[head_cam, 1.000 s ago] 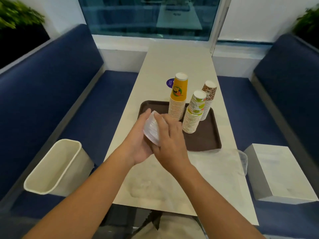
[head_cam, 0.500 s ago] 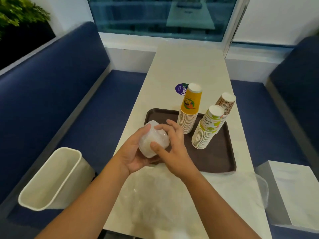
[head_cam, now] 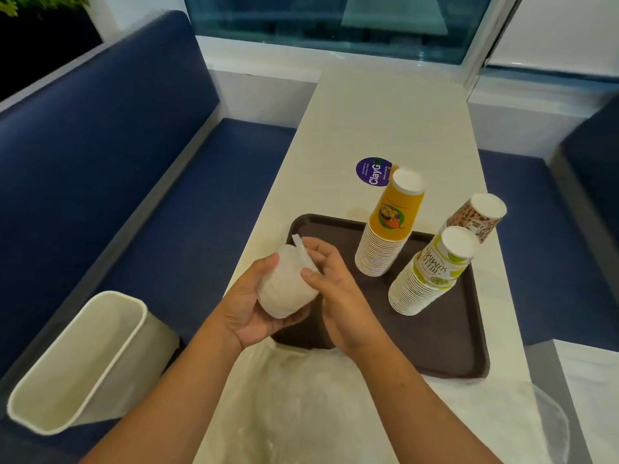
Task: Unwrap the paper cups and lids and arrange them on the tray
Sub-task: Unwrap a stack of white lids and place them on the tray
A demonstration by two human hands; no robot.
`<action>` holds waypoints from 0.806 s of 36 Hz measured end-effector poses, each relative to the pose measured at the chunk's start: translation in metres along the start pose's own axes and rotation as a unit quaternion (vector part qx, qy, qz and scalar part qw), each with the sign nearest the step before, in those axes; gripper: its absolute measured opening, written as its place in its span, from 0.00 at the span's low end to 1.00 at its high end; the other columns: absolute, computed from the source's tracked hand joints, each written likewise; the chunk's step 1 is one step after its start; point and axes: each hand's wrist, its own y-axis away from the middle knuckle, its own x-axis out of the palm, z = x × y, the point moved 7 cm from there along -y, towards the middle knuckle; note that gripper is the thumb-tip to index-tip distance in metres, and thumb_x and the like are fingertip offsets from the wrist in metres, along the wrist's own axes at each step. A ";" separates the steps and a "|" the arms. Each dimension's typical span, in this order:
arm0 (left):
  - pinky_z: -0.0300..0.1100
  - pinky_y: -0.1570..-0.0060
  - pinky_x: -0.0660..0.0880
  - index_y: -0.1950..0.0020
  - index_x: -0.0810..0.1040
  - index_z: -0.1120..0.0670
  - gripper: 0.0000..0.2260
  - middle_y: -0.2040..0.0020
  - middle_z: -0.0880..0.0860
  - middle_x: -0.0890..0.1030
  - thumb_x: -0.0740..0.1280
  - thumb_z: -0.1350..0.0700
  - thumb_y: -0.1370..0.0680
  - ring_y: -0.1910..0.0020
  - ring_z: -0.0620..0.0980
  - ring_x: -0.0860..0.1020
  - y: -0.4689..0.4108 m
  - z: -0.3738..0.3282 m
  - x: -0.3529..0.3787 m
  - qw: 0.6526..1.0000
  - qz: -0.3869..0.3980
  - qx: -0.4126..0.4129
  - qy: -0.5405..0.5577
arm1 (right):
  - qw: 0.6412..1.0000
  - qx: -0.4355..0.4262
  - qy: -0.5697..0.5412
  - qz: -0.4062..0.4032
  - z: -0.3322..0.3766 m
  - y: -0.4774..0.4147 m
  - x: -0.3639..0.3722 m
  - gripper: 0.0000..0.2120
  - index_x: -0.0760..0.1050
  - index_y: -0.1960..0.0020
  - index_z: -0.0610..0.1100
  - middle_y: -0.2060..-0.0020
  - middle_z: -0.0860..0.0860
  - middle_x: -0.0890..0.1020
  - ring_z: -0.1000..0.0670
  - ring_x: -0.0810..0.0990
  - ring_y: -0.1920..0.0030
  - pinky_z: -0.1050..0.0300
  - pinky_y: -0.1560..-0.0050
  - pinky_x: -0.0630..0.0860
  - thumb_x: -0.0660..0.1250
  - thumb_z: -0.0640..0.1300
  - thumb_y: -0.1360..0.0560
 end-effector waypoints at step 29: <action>0.56 0.50 0.85 0.30 0.78 0.52 0.28 0.39 0.61 0.84 0.71 0.39 0.25 0.41 0.62 0.85 -0.003 0.005 -0.017 0.997 -0.078 -0.015 -0.011 | 0.922 -0.083 0.379 0.008 -0.013 -0.014 0.009 0.29 0.51 0.21 0.66 0.30 0.58 0.60 0.55 0.58 0.29 0.45 0.27 0.70 0.58 0.66 0.18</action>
